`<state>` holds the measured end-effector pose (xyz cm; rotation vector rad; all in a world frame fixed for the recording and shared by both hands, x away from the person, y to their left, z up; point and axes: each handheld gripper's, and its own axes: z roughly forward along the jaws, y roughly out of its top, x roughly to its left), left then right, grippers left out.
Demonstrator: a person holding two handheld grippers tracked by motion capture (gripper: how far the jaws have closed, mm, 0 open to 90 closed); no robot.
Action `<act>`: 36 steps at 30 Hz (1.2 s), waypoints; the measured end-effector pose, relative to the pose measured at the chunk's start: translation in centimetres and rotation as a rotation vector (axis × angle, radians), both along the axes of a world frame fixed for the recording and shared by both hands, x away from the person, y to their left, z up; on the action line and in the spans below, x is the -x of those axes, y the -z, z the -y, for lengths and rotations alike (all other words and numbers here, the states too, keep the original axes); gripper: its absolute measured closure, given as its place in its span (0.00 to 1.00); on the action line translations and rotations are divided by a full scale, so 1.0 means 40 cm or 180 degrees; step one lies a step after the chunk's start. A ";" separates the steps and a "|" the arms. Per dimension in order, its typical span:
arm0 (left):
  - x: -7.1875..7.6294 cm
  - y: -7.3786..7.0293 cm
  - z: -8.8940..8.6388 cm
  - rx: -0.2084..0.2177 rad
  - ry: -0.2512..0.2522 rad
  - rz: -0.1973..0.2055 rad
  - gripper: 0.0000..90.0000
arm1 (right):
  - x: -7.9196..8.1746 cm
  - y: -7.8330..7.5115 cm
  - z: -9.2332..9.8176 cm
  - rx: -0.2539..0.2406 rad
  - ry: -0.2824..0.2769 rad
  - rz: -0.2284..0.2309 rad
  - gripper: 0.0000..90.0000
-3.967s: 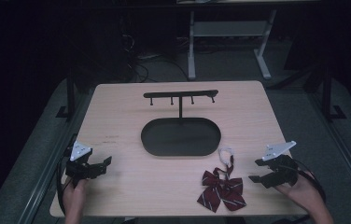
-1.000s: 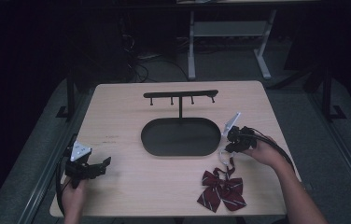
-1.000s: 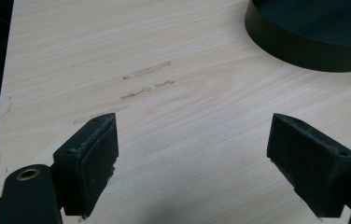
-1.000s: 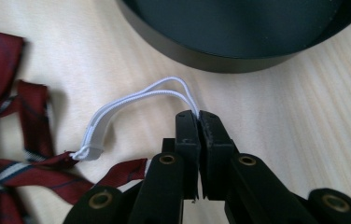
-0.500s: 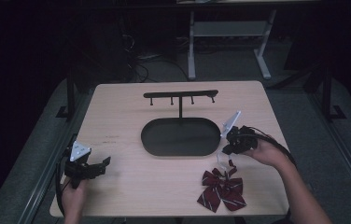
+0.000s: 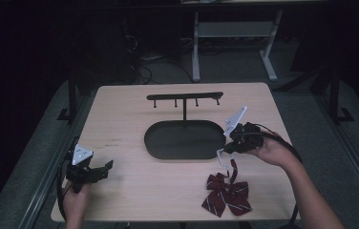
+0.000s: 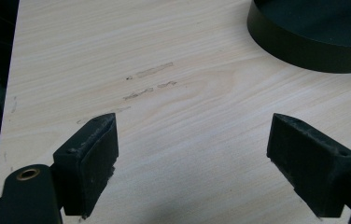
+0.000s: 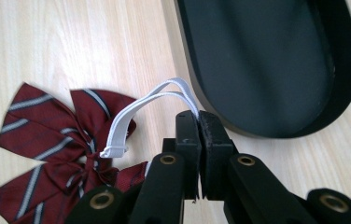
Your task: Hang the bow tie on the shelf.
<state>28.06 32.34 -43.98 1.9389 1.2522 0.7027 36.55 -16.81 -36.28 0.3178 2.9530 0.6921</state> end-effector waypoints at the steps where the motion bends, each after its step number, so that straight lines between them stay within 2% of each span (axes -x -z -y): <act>1: 0.000 0.000 0.000 0.0003 0.0007 -0.0004 0.18 | 0.001 -0.006 -0.003 -0.0002 -0.0009 0.0028 0.97; 12: -0.003 0.003 0.000 0.0013 -0.0006 0.0007 0.18 | 0.007 -0.066 -0.045 -0.0005 -0.0097 0.0169 0.97; 26: -0.002 0.001 0.001 0.0004 0.0001 0.0003 0.18 | 0.000 -0.118 -0.081 0.0013 -0.0175 0.0324 0.97; 36: -0.002 0.000 0.002 -0.0006 0.0019 0.0018 0.18 | -0.009 -0.151 -0.102 0.0018 -0.0203 0.0380 0.97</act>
